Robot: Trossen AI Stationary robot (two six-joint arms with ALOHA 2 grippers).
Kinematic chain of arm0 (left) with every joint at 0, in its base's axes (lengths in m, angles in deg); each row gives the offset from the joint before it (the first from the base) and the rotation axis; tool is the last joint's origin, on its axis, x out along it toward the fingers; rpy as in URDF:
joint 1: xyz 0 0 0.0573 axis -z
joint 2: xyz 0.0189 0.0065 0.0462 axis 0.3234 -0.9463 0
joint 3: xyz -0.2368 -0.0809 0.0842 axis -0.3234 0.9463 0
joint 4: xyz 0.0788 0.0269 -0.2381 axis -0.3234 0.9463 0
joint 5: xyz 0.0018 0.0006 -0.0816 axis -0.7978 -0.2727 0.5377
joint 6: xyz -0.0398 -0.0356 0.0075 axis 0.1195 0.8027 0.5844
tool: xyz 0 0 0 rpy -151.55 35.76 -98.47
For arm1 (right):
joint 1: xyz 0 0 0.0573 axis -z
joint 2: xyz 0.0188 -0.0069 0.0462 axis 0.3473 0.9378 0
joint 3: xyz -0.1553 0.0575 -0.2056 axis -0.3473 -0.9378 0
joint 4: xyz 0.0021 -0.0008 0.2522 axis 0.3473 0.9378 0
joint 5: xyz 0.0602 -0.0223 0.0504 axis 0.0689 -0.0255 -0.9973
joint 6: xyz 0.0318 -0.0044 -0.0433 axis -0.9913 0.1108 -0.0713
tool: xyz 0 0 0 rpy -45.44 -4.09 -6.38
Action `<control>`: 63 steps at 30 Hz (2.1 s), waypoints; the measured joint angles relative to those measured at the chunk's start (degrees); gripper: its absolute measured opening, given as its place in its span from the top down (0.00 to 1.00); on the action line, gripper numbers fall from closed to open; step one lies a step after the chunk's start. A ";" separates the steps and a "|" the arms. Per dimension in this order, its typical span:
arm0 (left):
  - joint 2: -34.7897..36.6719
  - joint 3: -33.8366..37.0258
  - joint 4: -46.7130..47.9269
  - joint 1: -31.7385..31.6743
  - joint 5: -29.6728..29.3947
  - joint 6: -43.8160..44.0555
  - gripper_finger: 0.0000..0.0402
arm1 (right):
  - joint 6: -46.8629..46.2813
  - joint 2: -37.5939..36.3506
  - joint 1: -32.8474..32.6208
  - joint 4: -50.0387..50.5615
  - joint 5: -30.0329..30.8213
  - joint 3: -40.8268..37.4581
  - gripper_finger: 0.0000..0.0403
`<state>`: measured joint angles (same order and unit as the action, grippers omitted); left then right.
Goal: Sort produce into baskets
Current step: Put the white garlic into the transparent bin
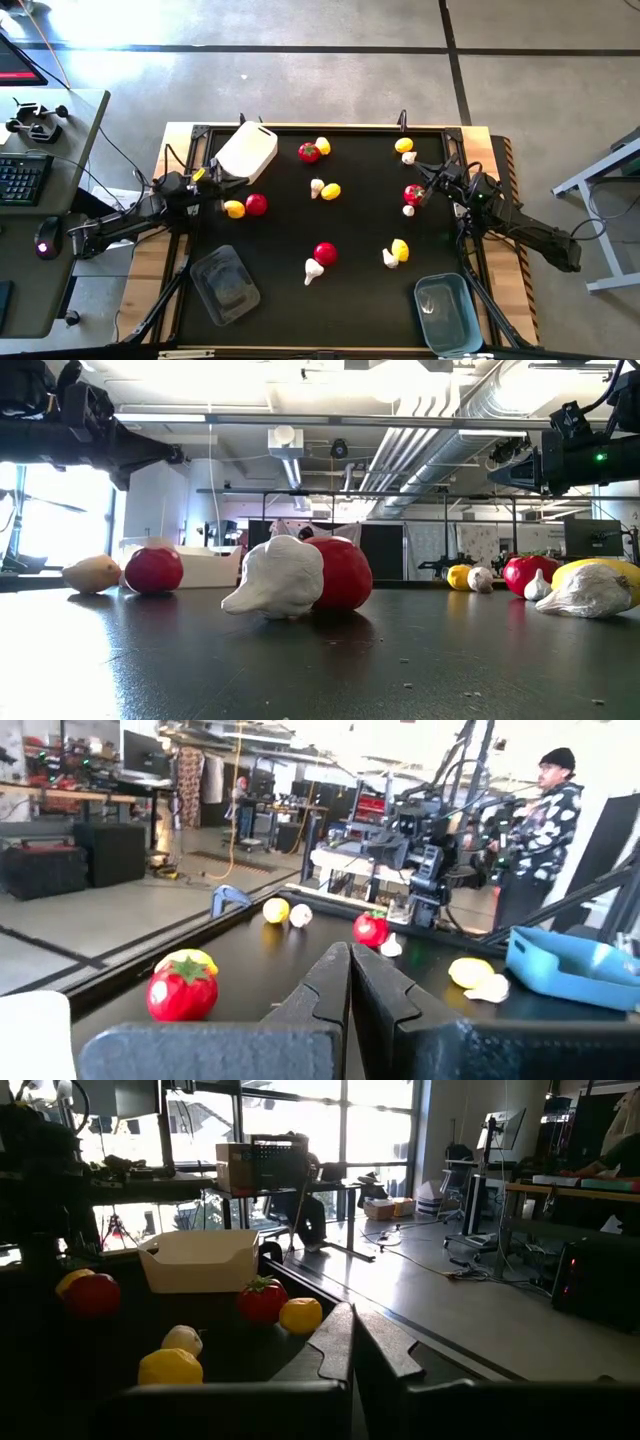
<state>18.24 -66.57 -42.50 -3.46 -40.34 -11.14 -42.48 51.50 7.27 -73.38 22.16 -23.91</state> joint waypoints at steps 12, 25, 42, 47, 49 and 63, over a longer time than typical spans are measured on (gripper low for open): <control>-5.82 -6.21 2.71 0.00 3.54 -0.24 1.00 | 0.01 0.00 0.01 0.00 0.01 -0.01 1.00; -22.81 -13.15 -1.19 0.04 12.86 5.98 1.00 | 0.00 0.00 0.02 0.01 0.00 -0.02 1.00; -37.56 -14.12 -20.31 0.35 15.85 -1.52 1.00 | -0.01 0.00 0.00 -0.01 0.00 -0.01 1.00; -40.93 -14.12 -23.51 0.41 16.08 3.51 1.00 | 0.01 0.00 0.02 -0.01 0.00 -0.02 1.00; -41.79 -14.12 -24.76 0.97 16.10 3.57 1.00 | 0.01 0.00 0.02 -0.01 0.00 -0.02 1.00; -48.51 -14.10 -34.89 6.39 15.49 -3.01 0.92 | 0.00 0.00 0.00 0.00 0.00 -0.02 1.00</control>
<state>-30.27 -80.67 -77.39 2.93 -24.85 -14.15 -42.48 51.50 7.28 -73.39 22.16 -23.93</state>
